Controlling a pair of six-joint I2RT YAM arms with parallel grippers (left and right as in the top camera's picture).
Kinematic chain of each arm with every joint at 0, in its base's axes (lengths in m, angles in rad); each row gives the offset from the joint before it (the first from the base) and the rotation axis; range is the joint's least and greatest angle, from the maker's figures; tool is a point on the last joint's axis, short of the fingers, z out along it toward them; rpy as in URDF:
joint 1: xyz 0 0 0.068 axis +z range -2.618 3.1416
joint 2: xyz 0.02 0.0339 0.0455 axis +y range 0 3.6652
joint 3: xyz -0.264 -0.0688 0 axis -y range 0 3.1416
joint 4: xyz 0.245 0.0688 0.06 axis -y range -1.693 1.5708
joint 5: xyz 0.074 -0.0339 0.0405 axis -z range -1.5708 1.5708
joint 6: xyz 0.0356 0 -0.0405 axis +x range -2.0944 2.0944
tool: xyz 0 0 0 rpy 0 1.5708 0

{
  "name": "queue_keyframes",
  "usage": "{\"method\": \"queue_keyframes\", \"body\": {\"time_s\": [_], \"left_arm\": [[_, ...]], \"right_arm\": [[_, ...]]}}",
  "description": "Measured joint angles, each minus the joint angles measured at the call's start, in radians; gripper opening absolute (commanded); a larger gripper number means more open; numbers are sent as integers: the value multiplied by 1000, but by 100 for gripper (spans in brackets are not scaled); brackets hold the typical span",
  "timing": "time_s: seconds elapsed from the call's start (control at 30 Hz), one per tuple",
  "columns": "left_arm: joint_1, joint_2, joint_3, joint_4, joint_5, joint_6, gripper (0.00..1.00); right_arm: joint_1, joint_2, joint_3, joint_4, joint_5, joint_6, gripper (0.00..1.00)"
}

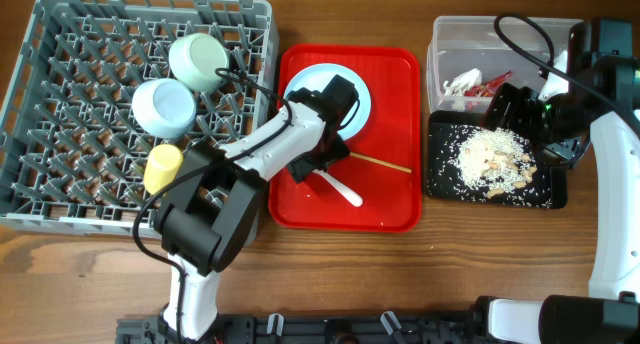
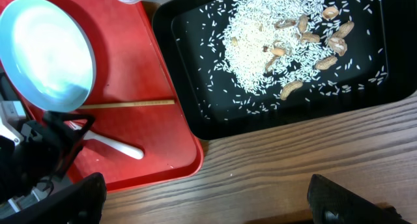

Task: Sort waste into correct bins and load items into the dishwasher rack
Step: 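Reach the left gripper to the white plastic fork and grasp it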

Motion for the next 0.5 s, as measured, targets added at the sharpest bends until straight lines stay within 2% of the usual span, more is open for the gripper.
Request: {"method": "queue_keyframes", "body": {"time_s": [0.03, 0.13, 0.3, 0.33, 0.5], "left_arm": [[0, -2, -3, -2, 0, -2, 56], [5, -3, -4, -3, 3, -6, 49], [5, -3, -5, -3, 4, -6, 43], [5, -3, -5, -3, 4, -6, 39], [6, -3, -5, -3, 4, -5, 31]], "right_arm": [[0, 0, 0, 0, 0, 0, 100], [0, 0, 0, 0, 0, 0, 100], [0, 0, 0, 0, 0, 0, 100], [0, 0, 0, 0, 0, 0, 100], [0, 0, 0, 0, 0, 0, 100]]}}
